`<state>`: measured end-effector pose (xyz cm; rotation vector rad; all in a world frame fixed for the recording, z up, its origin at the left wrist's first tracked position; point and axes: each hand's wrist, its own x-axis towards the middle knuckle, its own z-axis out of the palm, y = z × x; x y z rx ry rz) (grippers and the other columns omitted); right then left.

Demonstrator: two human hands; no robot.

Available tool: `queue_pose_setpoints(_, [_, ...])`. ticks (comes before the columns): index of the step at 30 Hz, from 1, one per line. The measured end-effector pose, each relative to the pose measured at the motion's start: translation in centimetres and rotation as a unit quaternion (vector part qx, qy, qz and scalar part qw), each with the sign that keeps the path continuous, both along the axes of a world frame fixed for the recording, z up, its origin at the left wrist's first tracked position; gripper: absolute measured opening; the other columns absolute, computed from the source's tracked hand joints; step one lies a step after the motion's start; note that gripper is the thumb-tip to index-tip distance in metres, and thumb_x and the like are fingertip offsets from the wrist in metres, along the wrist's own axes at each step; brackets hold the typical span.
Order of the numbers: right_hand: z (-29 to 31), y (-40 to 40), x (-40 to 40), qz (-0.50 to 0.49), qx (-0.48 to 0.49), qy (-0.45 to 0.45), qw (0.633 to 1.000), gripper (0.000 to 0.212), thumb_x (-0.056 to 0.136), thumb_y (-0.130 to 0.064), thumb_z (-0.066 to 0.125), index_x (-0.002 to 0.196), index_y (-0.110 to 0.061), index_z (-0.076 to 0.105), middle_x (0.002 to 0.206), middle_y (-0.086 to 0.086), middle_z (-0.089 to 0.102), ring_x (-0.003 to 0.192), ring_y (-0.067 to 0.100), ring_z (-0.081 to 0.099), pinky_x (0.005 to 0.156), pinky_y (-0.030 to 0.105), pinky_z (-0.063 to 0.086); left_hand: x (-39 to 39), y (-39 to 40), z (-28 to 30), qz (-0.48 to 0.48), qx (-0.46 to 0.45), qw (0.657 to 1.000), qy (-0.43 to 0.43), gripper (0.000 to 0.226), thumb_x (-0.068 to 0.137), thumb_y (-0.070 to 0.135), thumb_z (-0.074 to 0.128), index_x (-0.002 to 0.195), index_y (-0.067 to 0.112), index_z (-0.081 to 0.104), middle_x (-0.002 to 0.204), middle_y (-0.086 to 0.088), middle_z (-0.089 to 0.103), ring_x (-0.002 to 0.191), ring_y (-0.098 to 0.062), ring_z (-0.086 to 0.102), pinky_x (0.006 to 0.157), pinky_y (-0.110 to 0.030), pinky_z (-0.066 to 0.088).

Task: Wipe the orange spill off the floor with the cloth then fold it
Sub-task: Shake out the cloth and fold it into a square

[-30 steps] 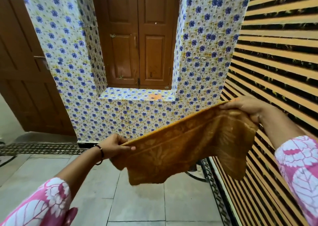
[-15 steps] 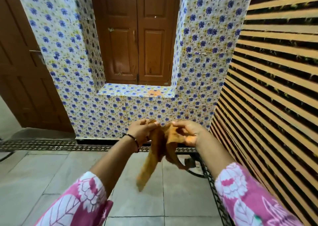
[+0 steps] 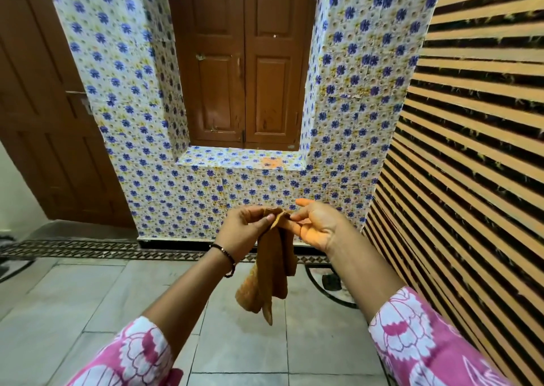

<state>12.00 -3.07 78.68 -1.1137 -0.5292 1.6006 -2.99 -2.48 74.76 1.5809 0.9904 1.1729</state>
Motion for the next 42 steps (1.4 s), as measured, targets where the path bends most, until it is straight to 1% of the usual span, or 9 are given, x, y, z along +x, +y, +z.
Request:
queue_pose_setpoints(8, [-0.8,-1.6,-2.6,-0.062,0.029,-0.118,0.991,0.013,0.086,0.010,0.056,0.095,0.003,0.059,0.077,0.017,0.063,0.064,0.025,0.064,0.046,0.030,0.056,-1.2,-2.1,1.6,-0.020,0.022,0.999,0.023,0.018,0.089,0.015,0.061,0.092,0.030,0.070,0.092,0.004,0.072,0.091,-0.013,0.067,0.081,-0.027,0.054])
queue_pose_setpoints(11, [-0.9,-2.0,-3.6,-0.097,0.051,-0.235,0.966,0.003,0.085,-0.002,0.064,0.084,-0.005,0.064,0.073,0.011,0.065,0.061,0.021,0.064,0.049,0.030,0.054,-1.5,-2.9,1.9,-0.011,0.086,0.983,0.159,0.028,0.076,0.027,0.076,0.102,0.025,0.069,0.098,0.008,0.070,0.096,-0.006,0.064,0.082,-0.024,0.053])
queue_pose_setpoints(17, [-2.1,-2.8,-4.0,-0.044,0.139,-0.490,0.859,0.034,0.085,-0.038,0.065,0.072,-0.007,0.066,0.059,0.010,0.057,0.054,0.018,0.050,0.052,0.031,0.039,-3.3,-2.4,3.4,0.082,0.145,0.969,0.181,0.020,0.093,0.009,0.053,0.100,0.015,0.070,0.087,0.005,0.068,0.082,-0.007,0.063,0.067,-0.008,0.046])
queue_pose_setpoints(22, [-1.6,-3.4,-4.5,-0.095,0.190,-0.425,0.880,0.041,0.089,-0.039,0.059,0.077,0.000,0.063,0.061,0.015,0.057,0.054,0.030,0.051,0.053,0.039,0.044,-3.1,-2.6,3.7,0.000,0.055,0.996,0.070,0.024,0.095,0.007,0.051,0.089,0.024,0.068,0.085,-0.002,0.071,0.083,-0.017,0.069,0.075,-0.030,0.056])
queue_pose_setpoints(26, [0.3,-4.0,-4.2,-0.120,0.217,-0.295,0.923,0.036,0.093,-0.033,0.056,0.075,-0.002,0.060,0.059,0.008,0.053,0.047,0.016,0.047,0.042,0.024,0.036,-2.5,-3.1,3.5,0.004,-0.047,0.994,-0.100,0.023,0.095,0.003,0.048,0.089,0.014,0.067,0.070,0.003,0.070,0.067,-0.009,0.067,0.064,-0.024,0.056])
queue_pose_setpoints(33, [0.9,-3.7,-4.6,-0.168,0.236,-0.351,0.891,0.032,0.091,-0.033,0.059,0.067,-0.012,0.057,0.052,-0.001,0.051,0.050,0.018,0.049,0.046,0.028,0.041,-0.6,-4.0,4.1,-0.024,-0.134,0.957,-0.256,0.017,0.092,0.002,0.051,0.089,0.008,0.067,0.077,-0.006,0.071,0.067,-0.012,0.068,0.057,-0.021,0.055])
queue_pose_setpoints(36, [0.8,-3.6,-4.5,-0.181,0.225,-0.389,0.875,0.032,0.090,-0.034,0.061,0.065,-0.014,0.058,0.056,0.001,0.058,0.053,0.019,0.057,0.052,0.032,0.051,0.1,-4.5,4.1,-0.042,-0.091,0.967,-0.235,0.014,0.092,0.012,0.055,0.091,0.013,0.069,0.083,-0.005,0.073,0.076,-0.014,0.070,0.063,-0.022,0.055])
queue_pose_setpoints(40, [0.9,-4.0,-3.8,-0.124,0.196,-0.353,0.906,0.030,0.091,-0.034,0.059,0.084,-0.006,0.067,0.076,0.011,0.070,0.070,0.025,0.069,0.059,0.036,0.059,0.2,-3.6,3.5,0.061,0.060,0.996,-0.022,0.022,0.090,0.009,0.059,0.090,0.030,0.068,0.090,0.001,0.073,0.088,-0.013,0.070,0.080,-0.035,0.057])
queue_pose_setpoints(42, [0.6,-4.1,-3.1,-0.073,0.197,-0.409,0.888,0.027,0.089,-0.039,0.060,0.097,-0.013,0.066,0.089,0.005,0.067,0.083,0.020,0.066,0.066,0.033,0.057,-0.3,-3.1,3.9,0.091,0.073,0.993,0.007,0.022,0.092,0.008,0.056,0.089,0.027,0.067,0.089,-0.002,0.072,0.089,-0.017,0.069,0.082,-0.039,0.057])
